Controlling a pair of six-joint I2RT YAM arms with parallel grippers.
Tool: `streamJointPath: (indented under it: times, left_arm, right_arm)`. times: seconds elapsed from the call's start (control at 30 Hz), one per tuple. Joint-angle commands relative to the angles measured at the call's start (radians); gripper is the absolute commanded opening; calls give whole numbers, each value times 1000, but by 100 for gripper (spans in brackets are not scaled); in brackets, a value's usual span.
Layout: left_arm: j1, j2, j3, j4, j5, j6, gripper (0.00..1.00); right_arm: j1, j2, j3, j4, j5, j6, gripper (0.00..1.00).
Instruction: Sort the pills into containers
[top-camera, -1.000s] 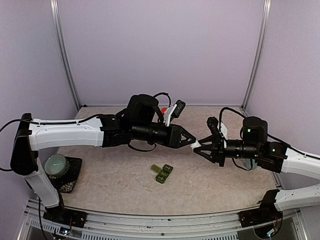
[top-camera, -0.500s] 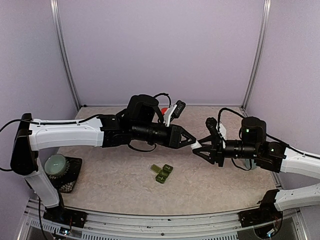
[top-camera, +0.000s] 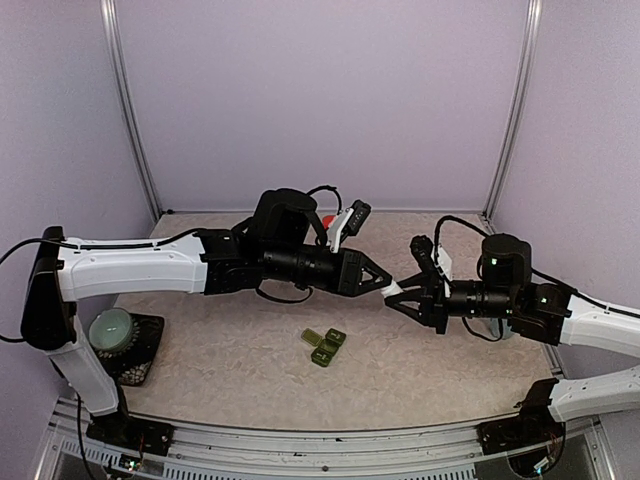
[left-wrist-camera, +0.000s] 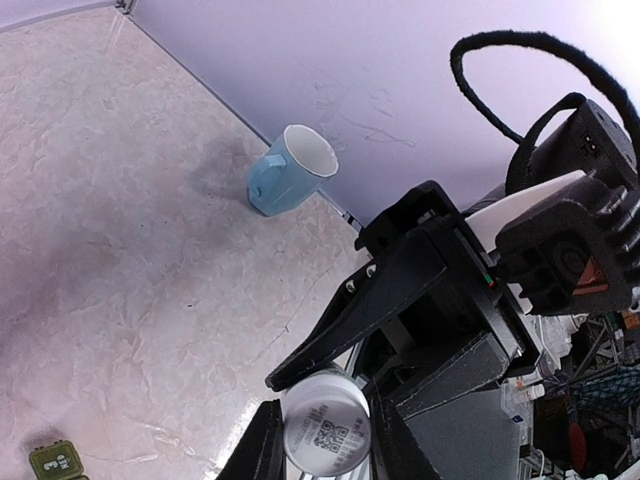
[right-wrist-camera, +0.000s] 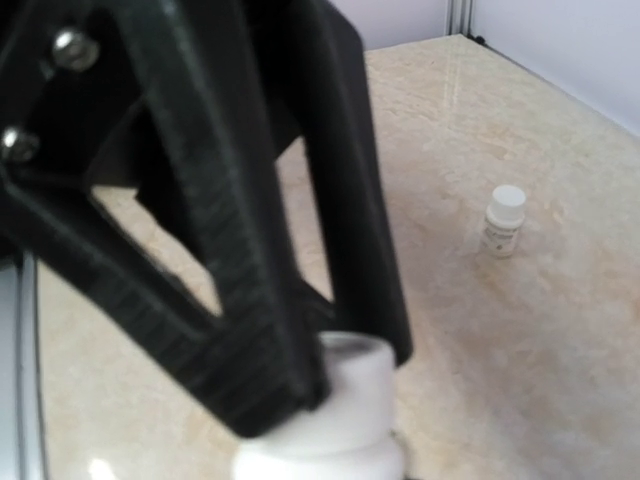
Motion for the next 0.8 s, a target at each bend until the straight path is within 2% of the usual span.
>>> streamJointPath:
  times: [0.0,0.17,0.27,0.33,0.57,0.77]
  left_arm:
    - [-9,-37,-4,30,27,1,20]
    - [-8,-59,-1,-7,14,35,40]
    - [-1,-105,-15,-45,8,109,59]
    - [5,-142,-38,-56,38,188,66]
    - [3,-263,-153,-39,165,478,73]
    - [-18,-265,-185,-17,264,605,72]
  right_arm:
    - [6,5,7,37,-2,-1,16]
    - [4,-2,8,22,-20,16,16]
    - [5,-12,11,5,-60,43,17]
    - [5,-19,12,-2,-111,67,17]
    - [4,-26,23,16,-355,201,18]
    - [5,-27,2,152,-562,344,18]
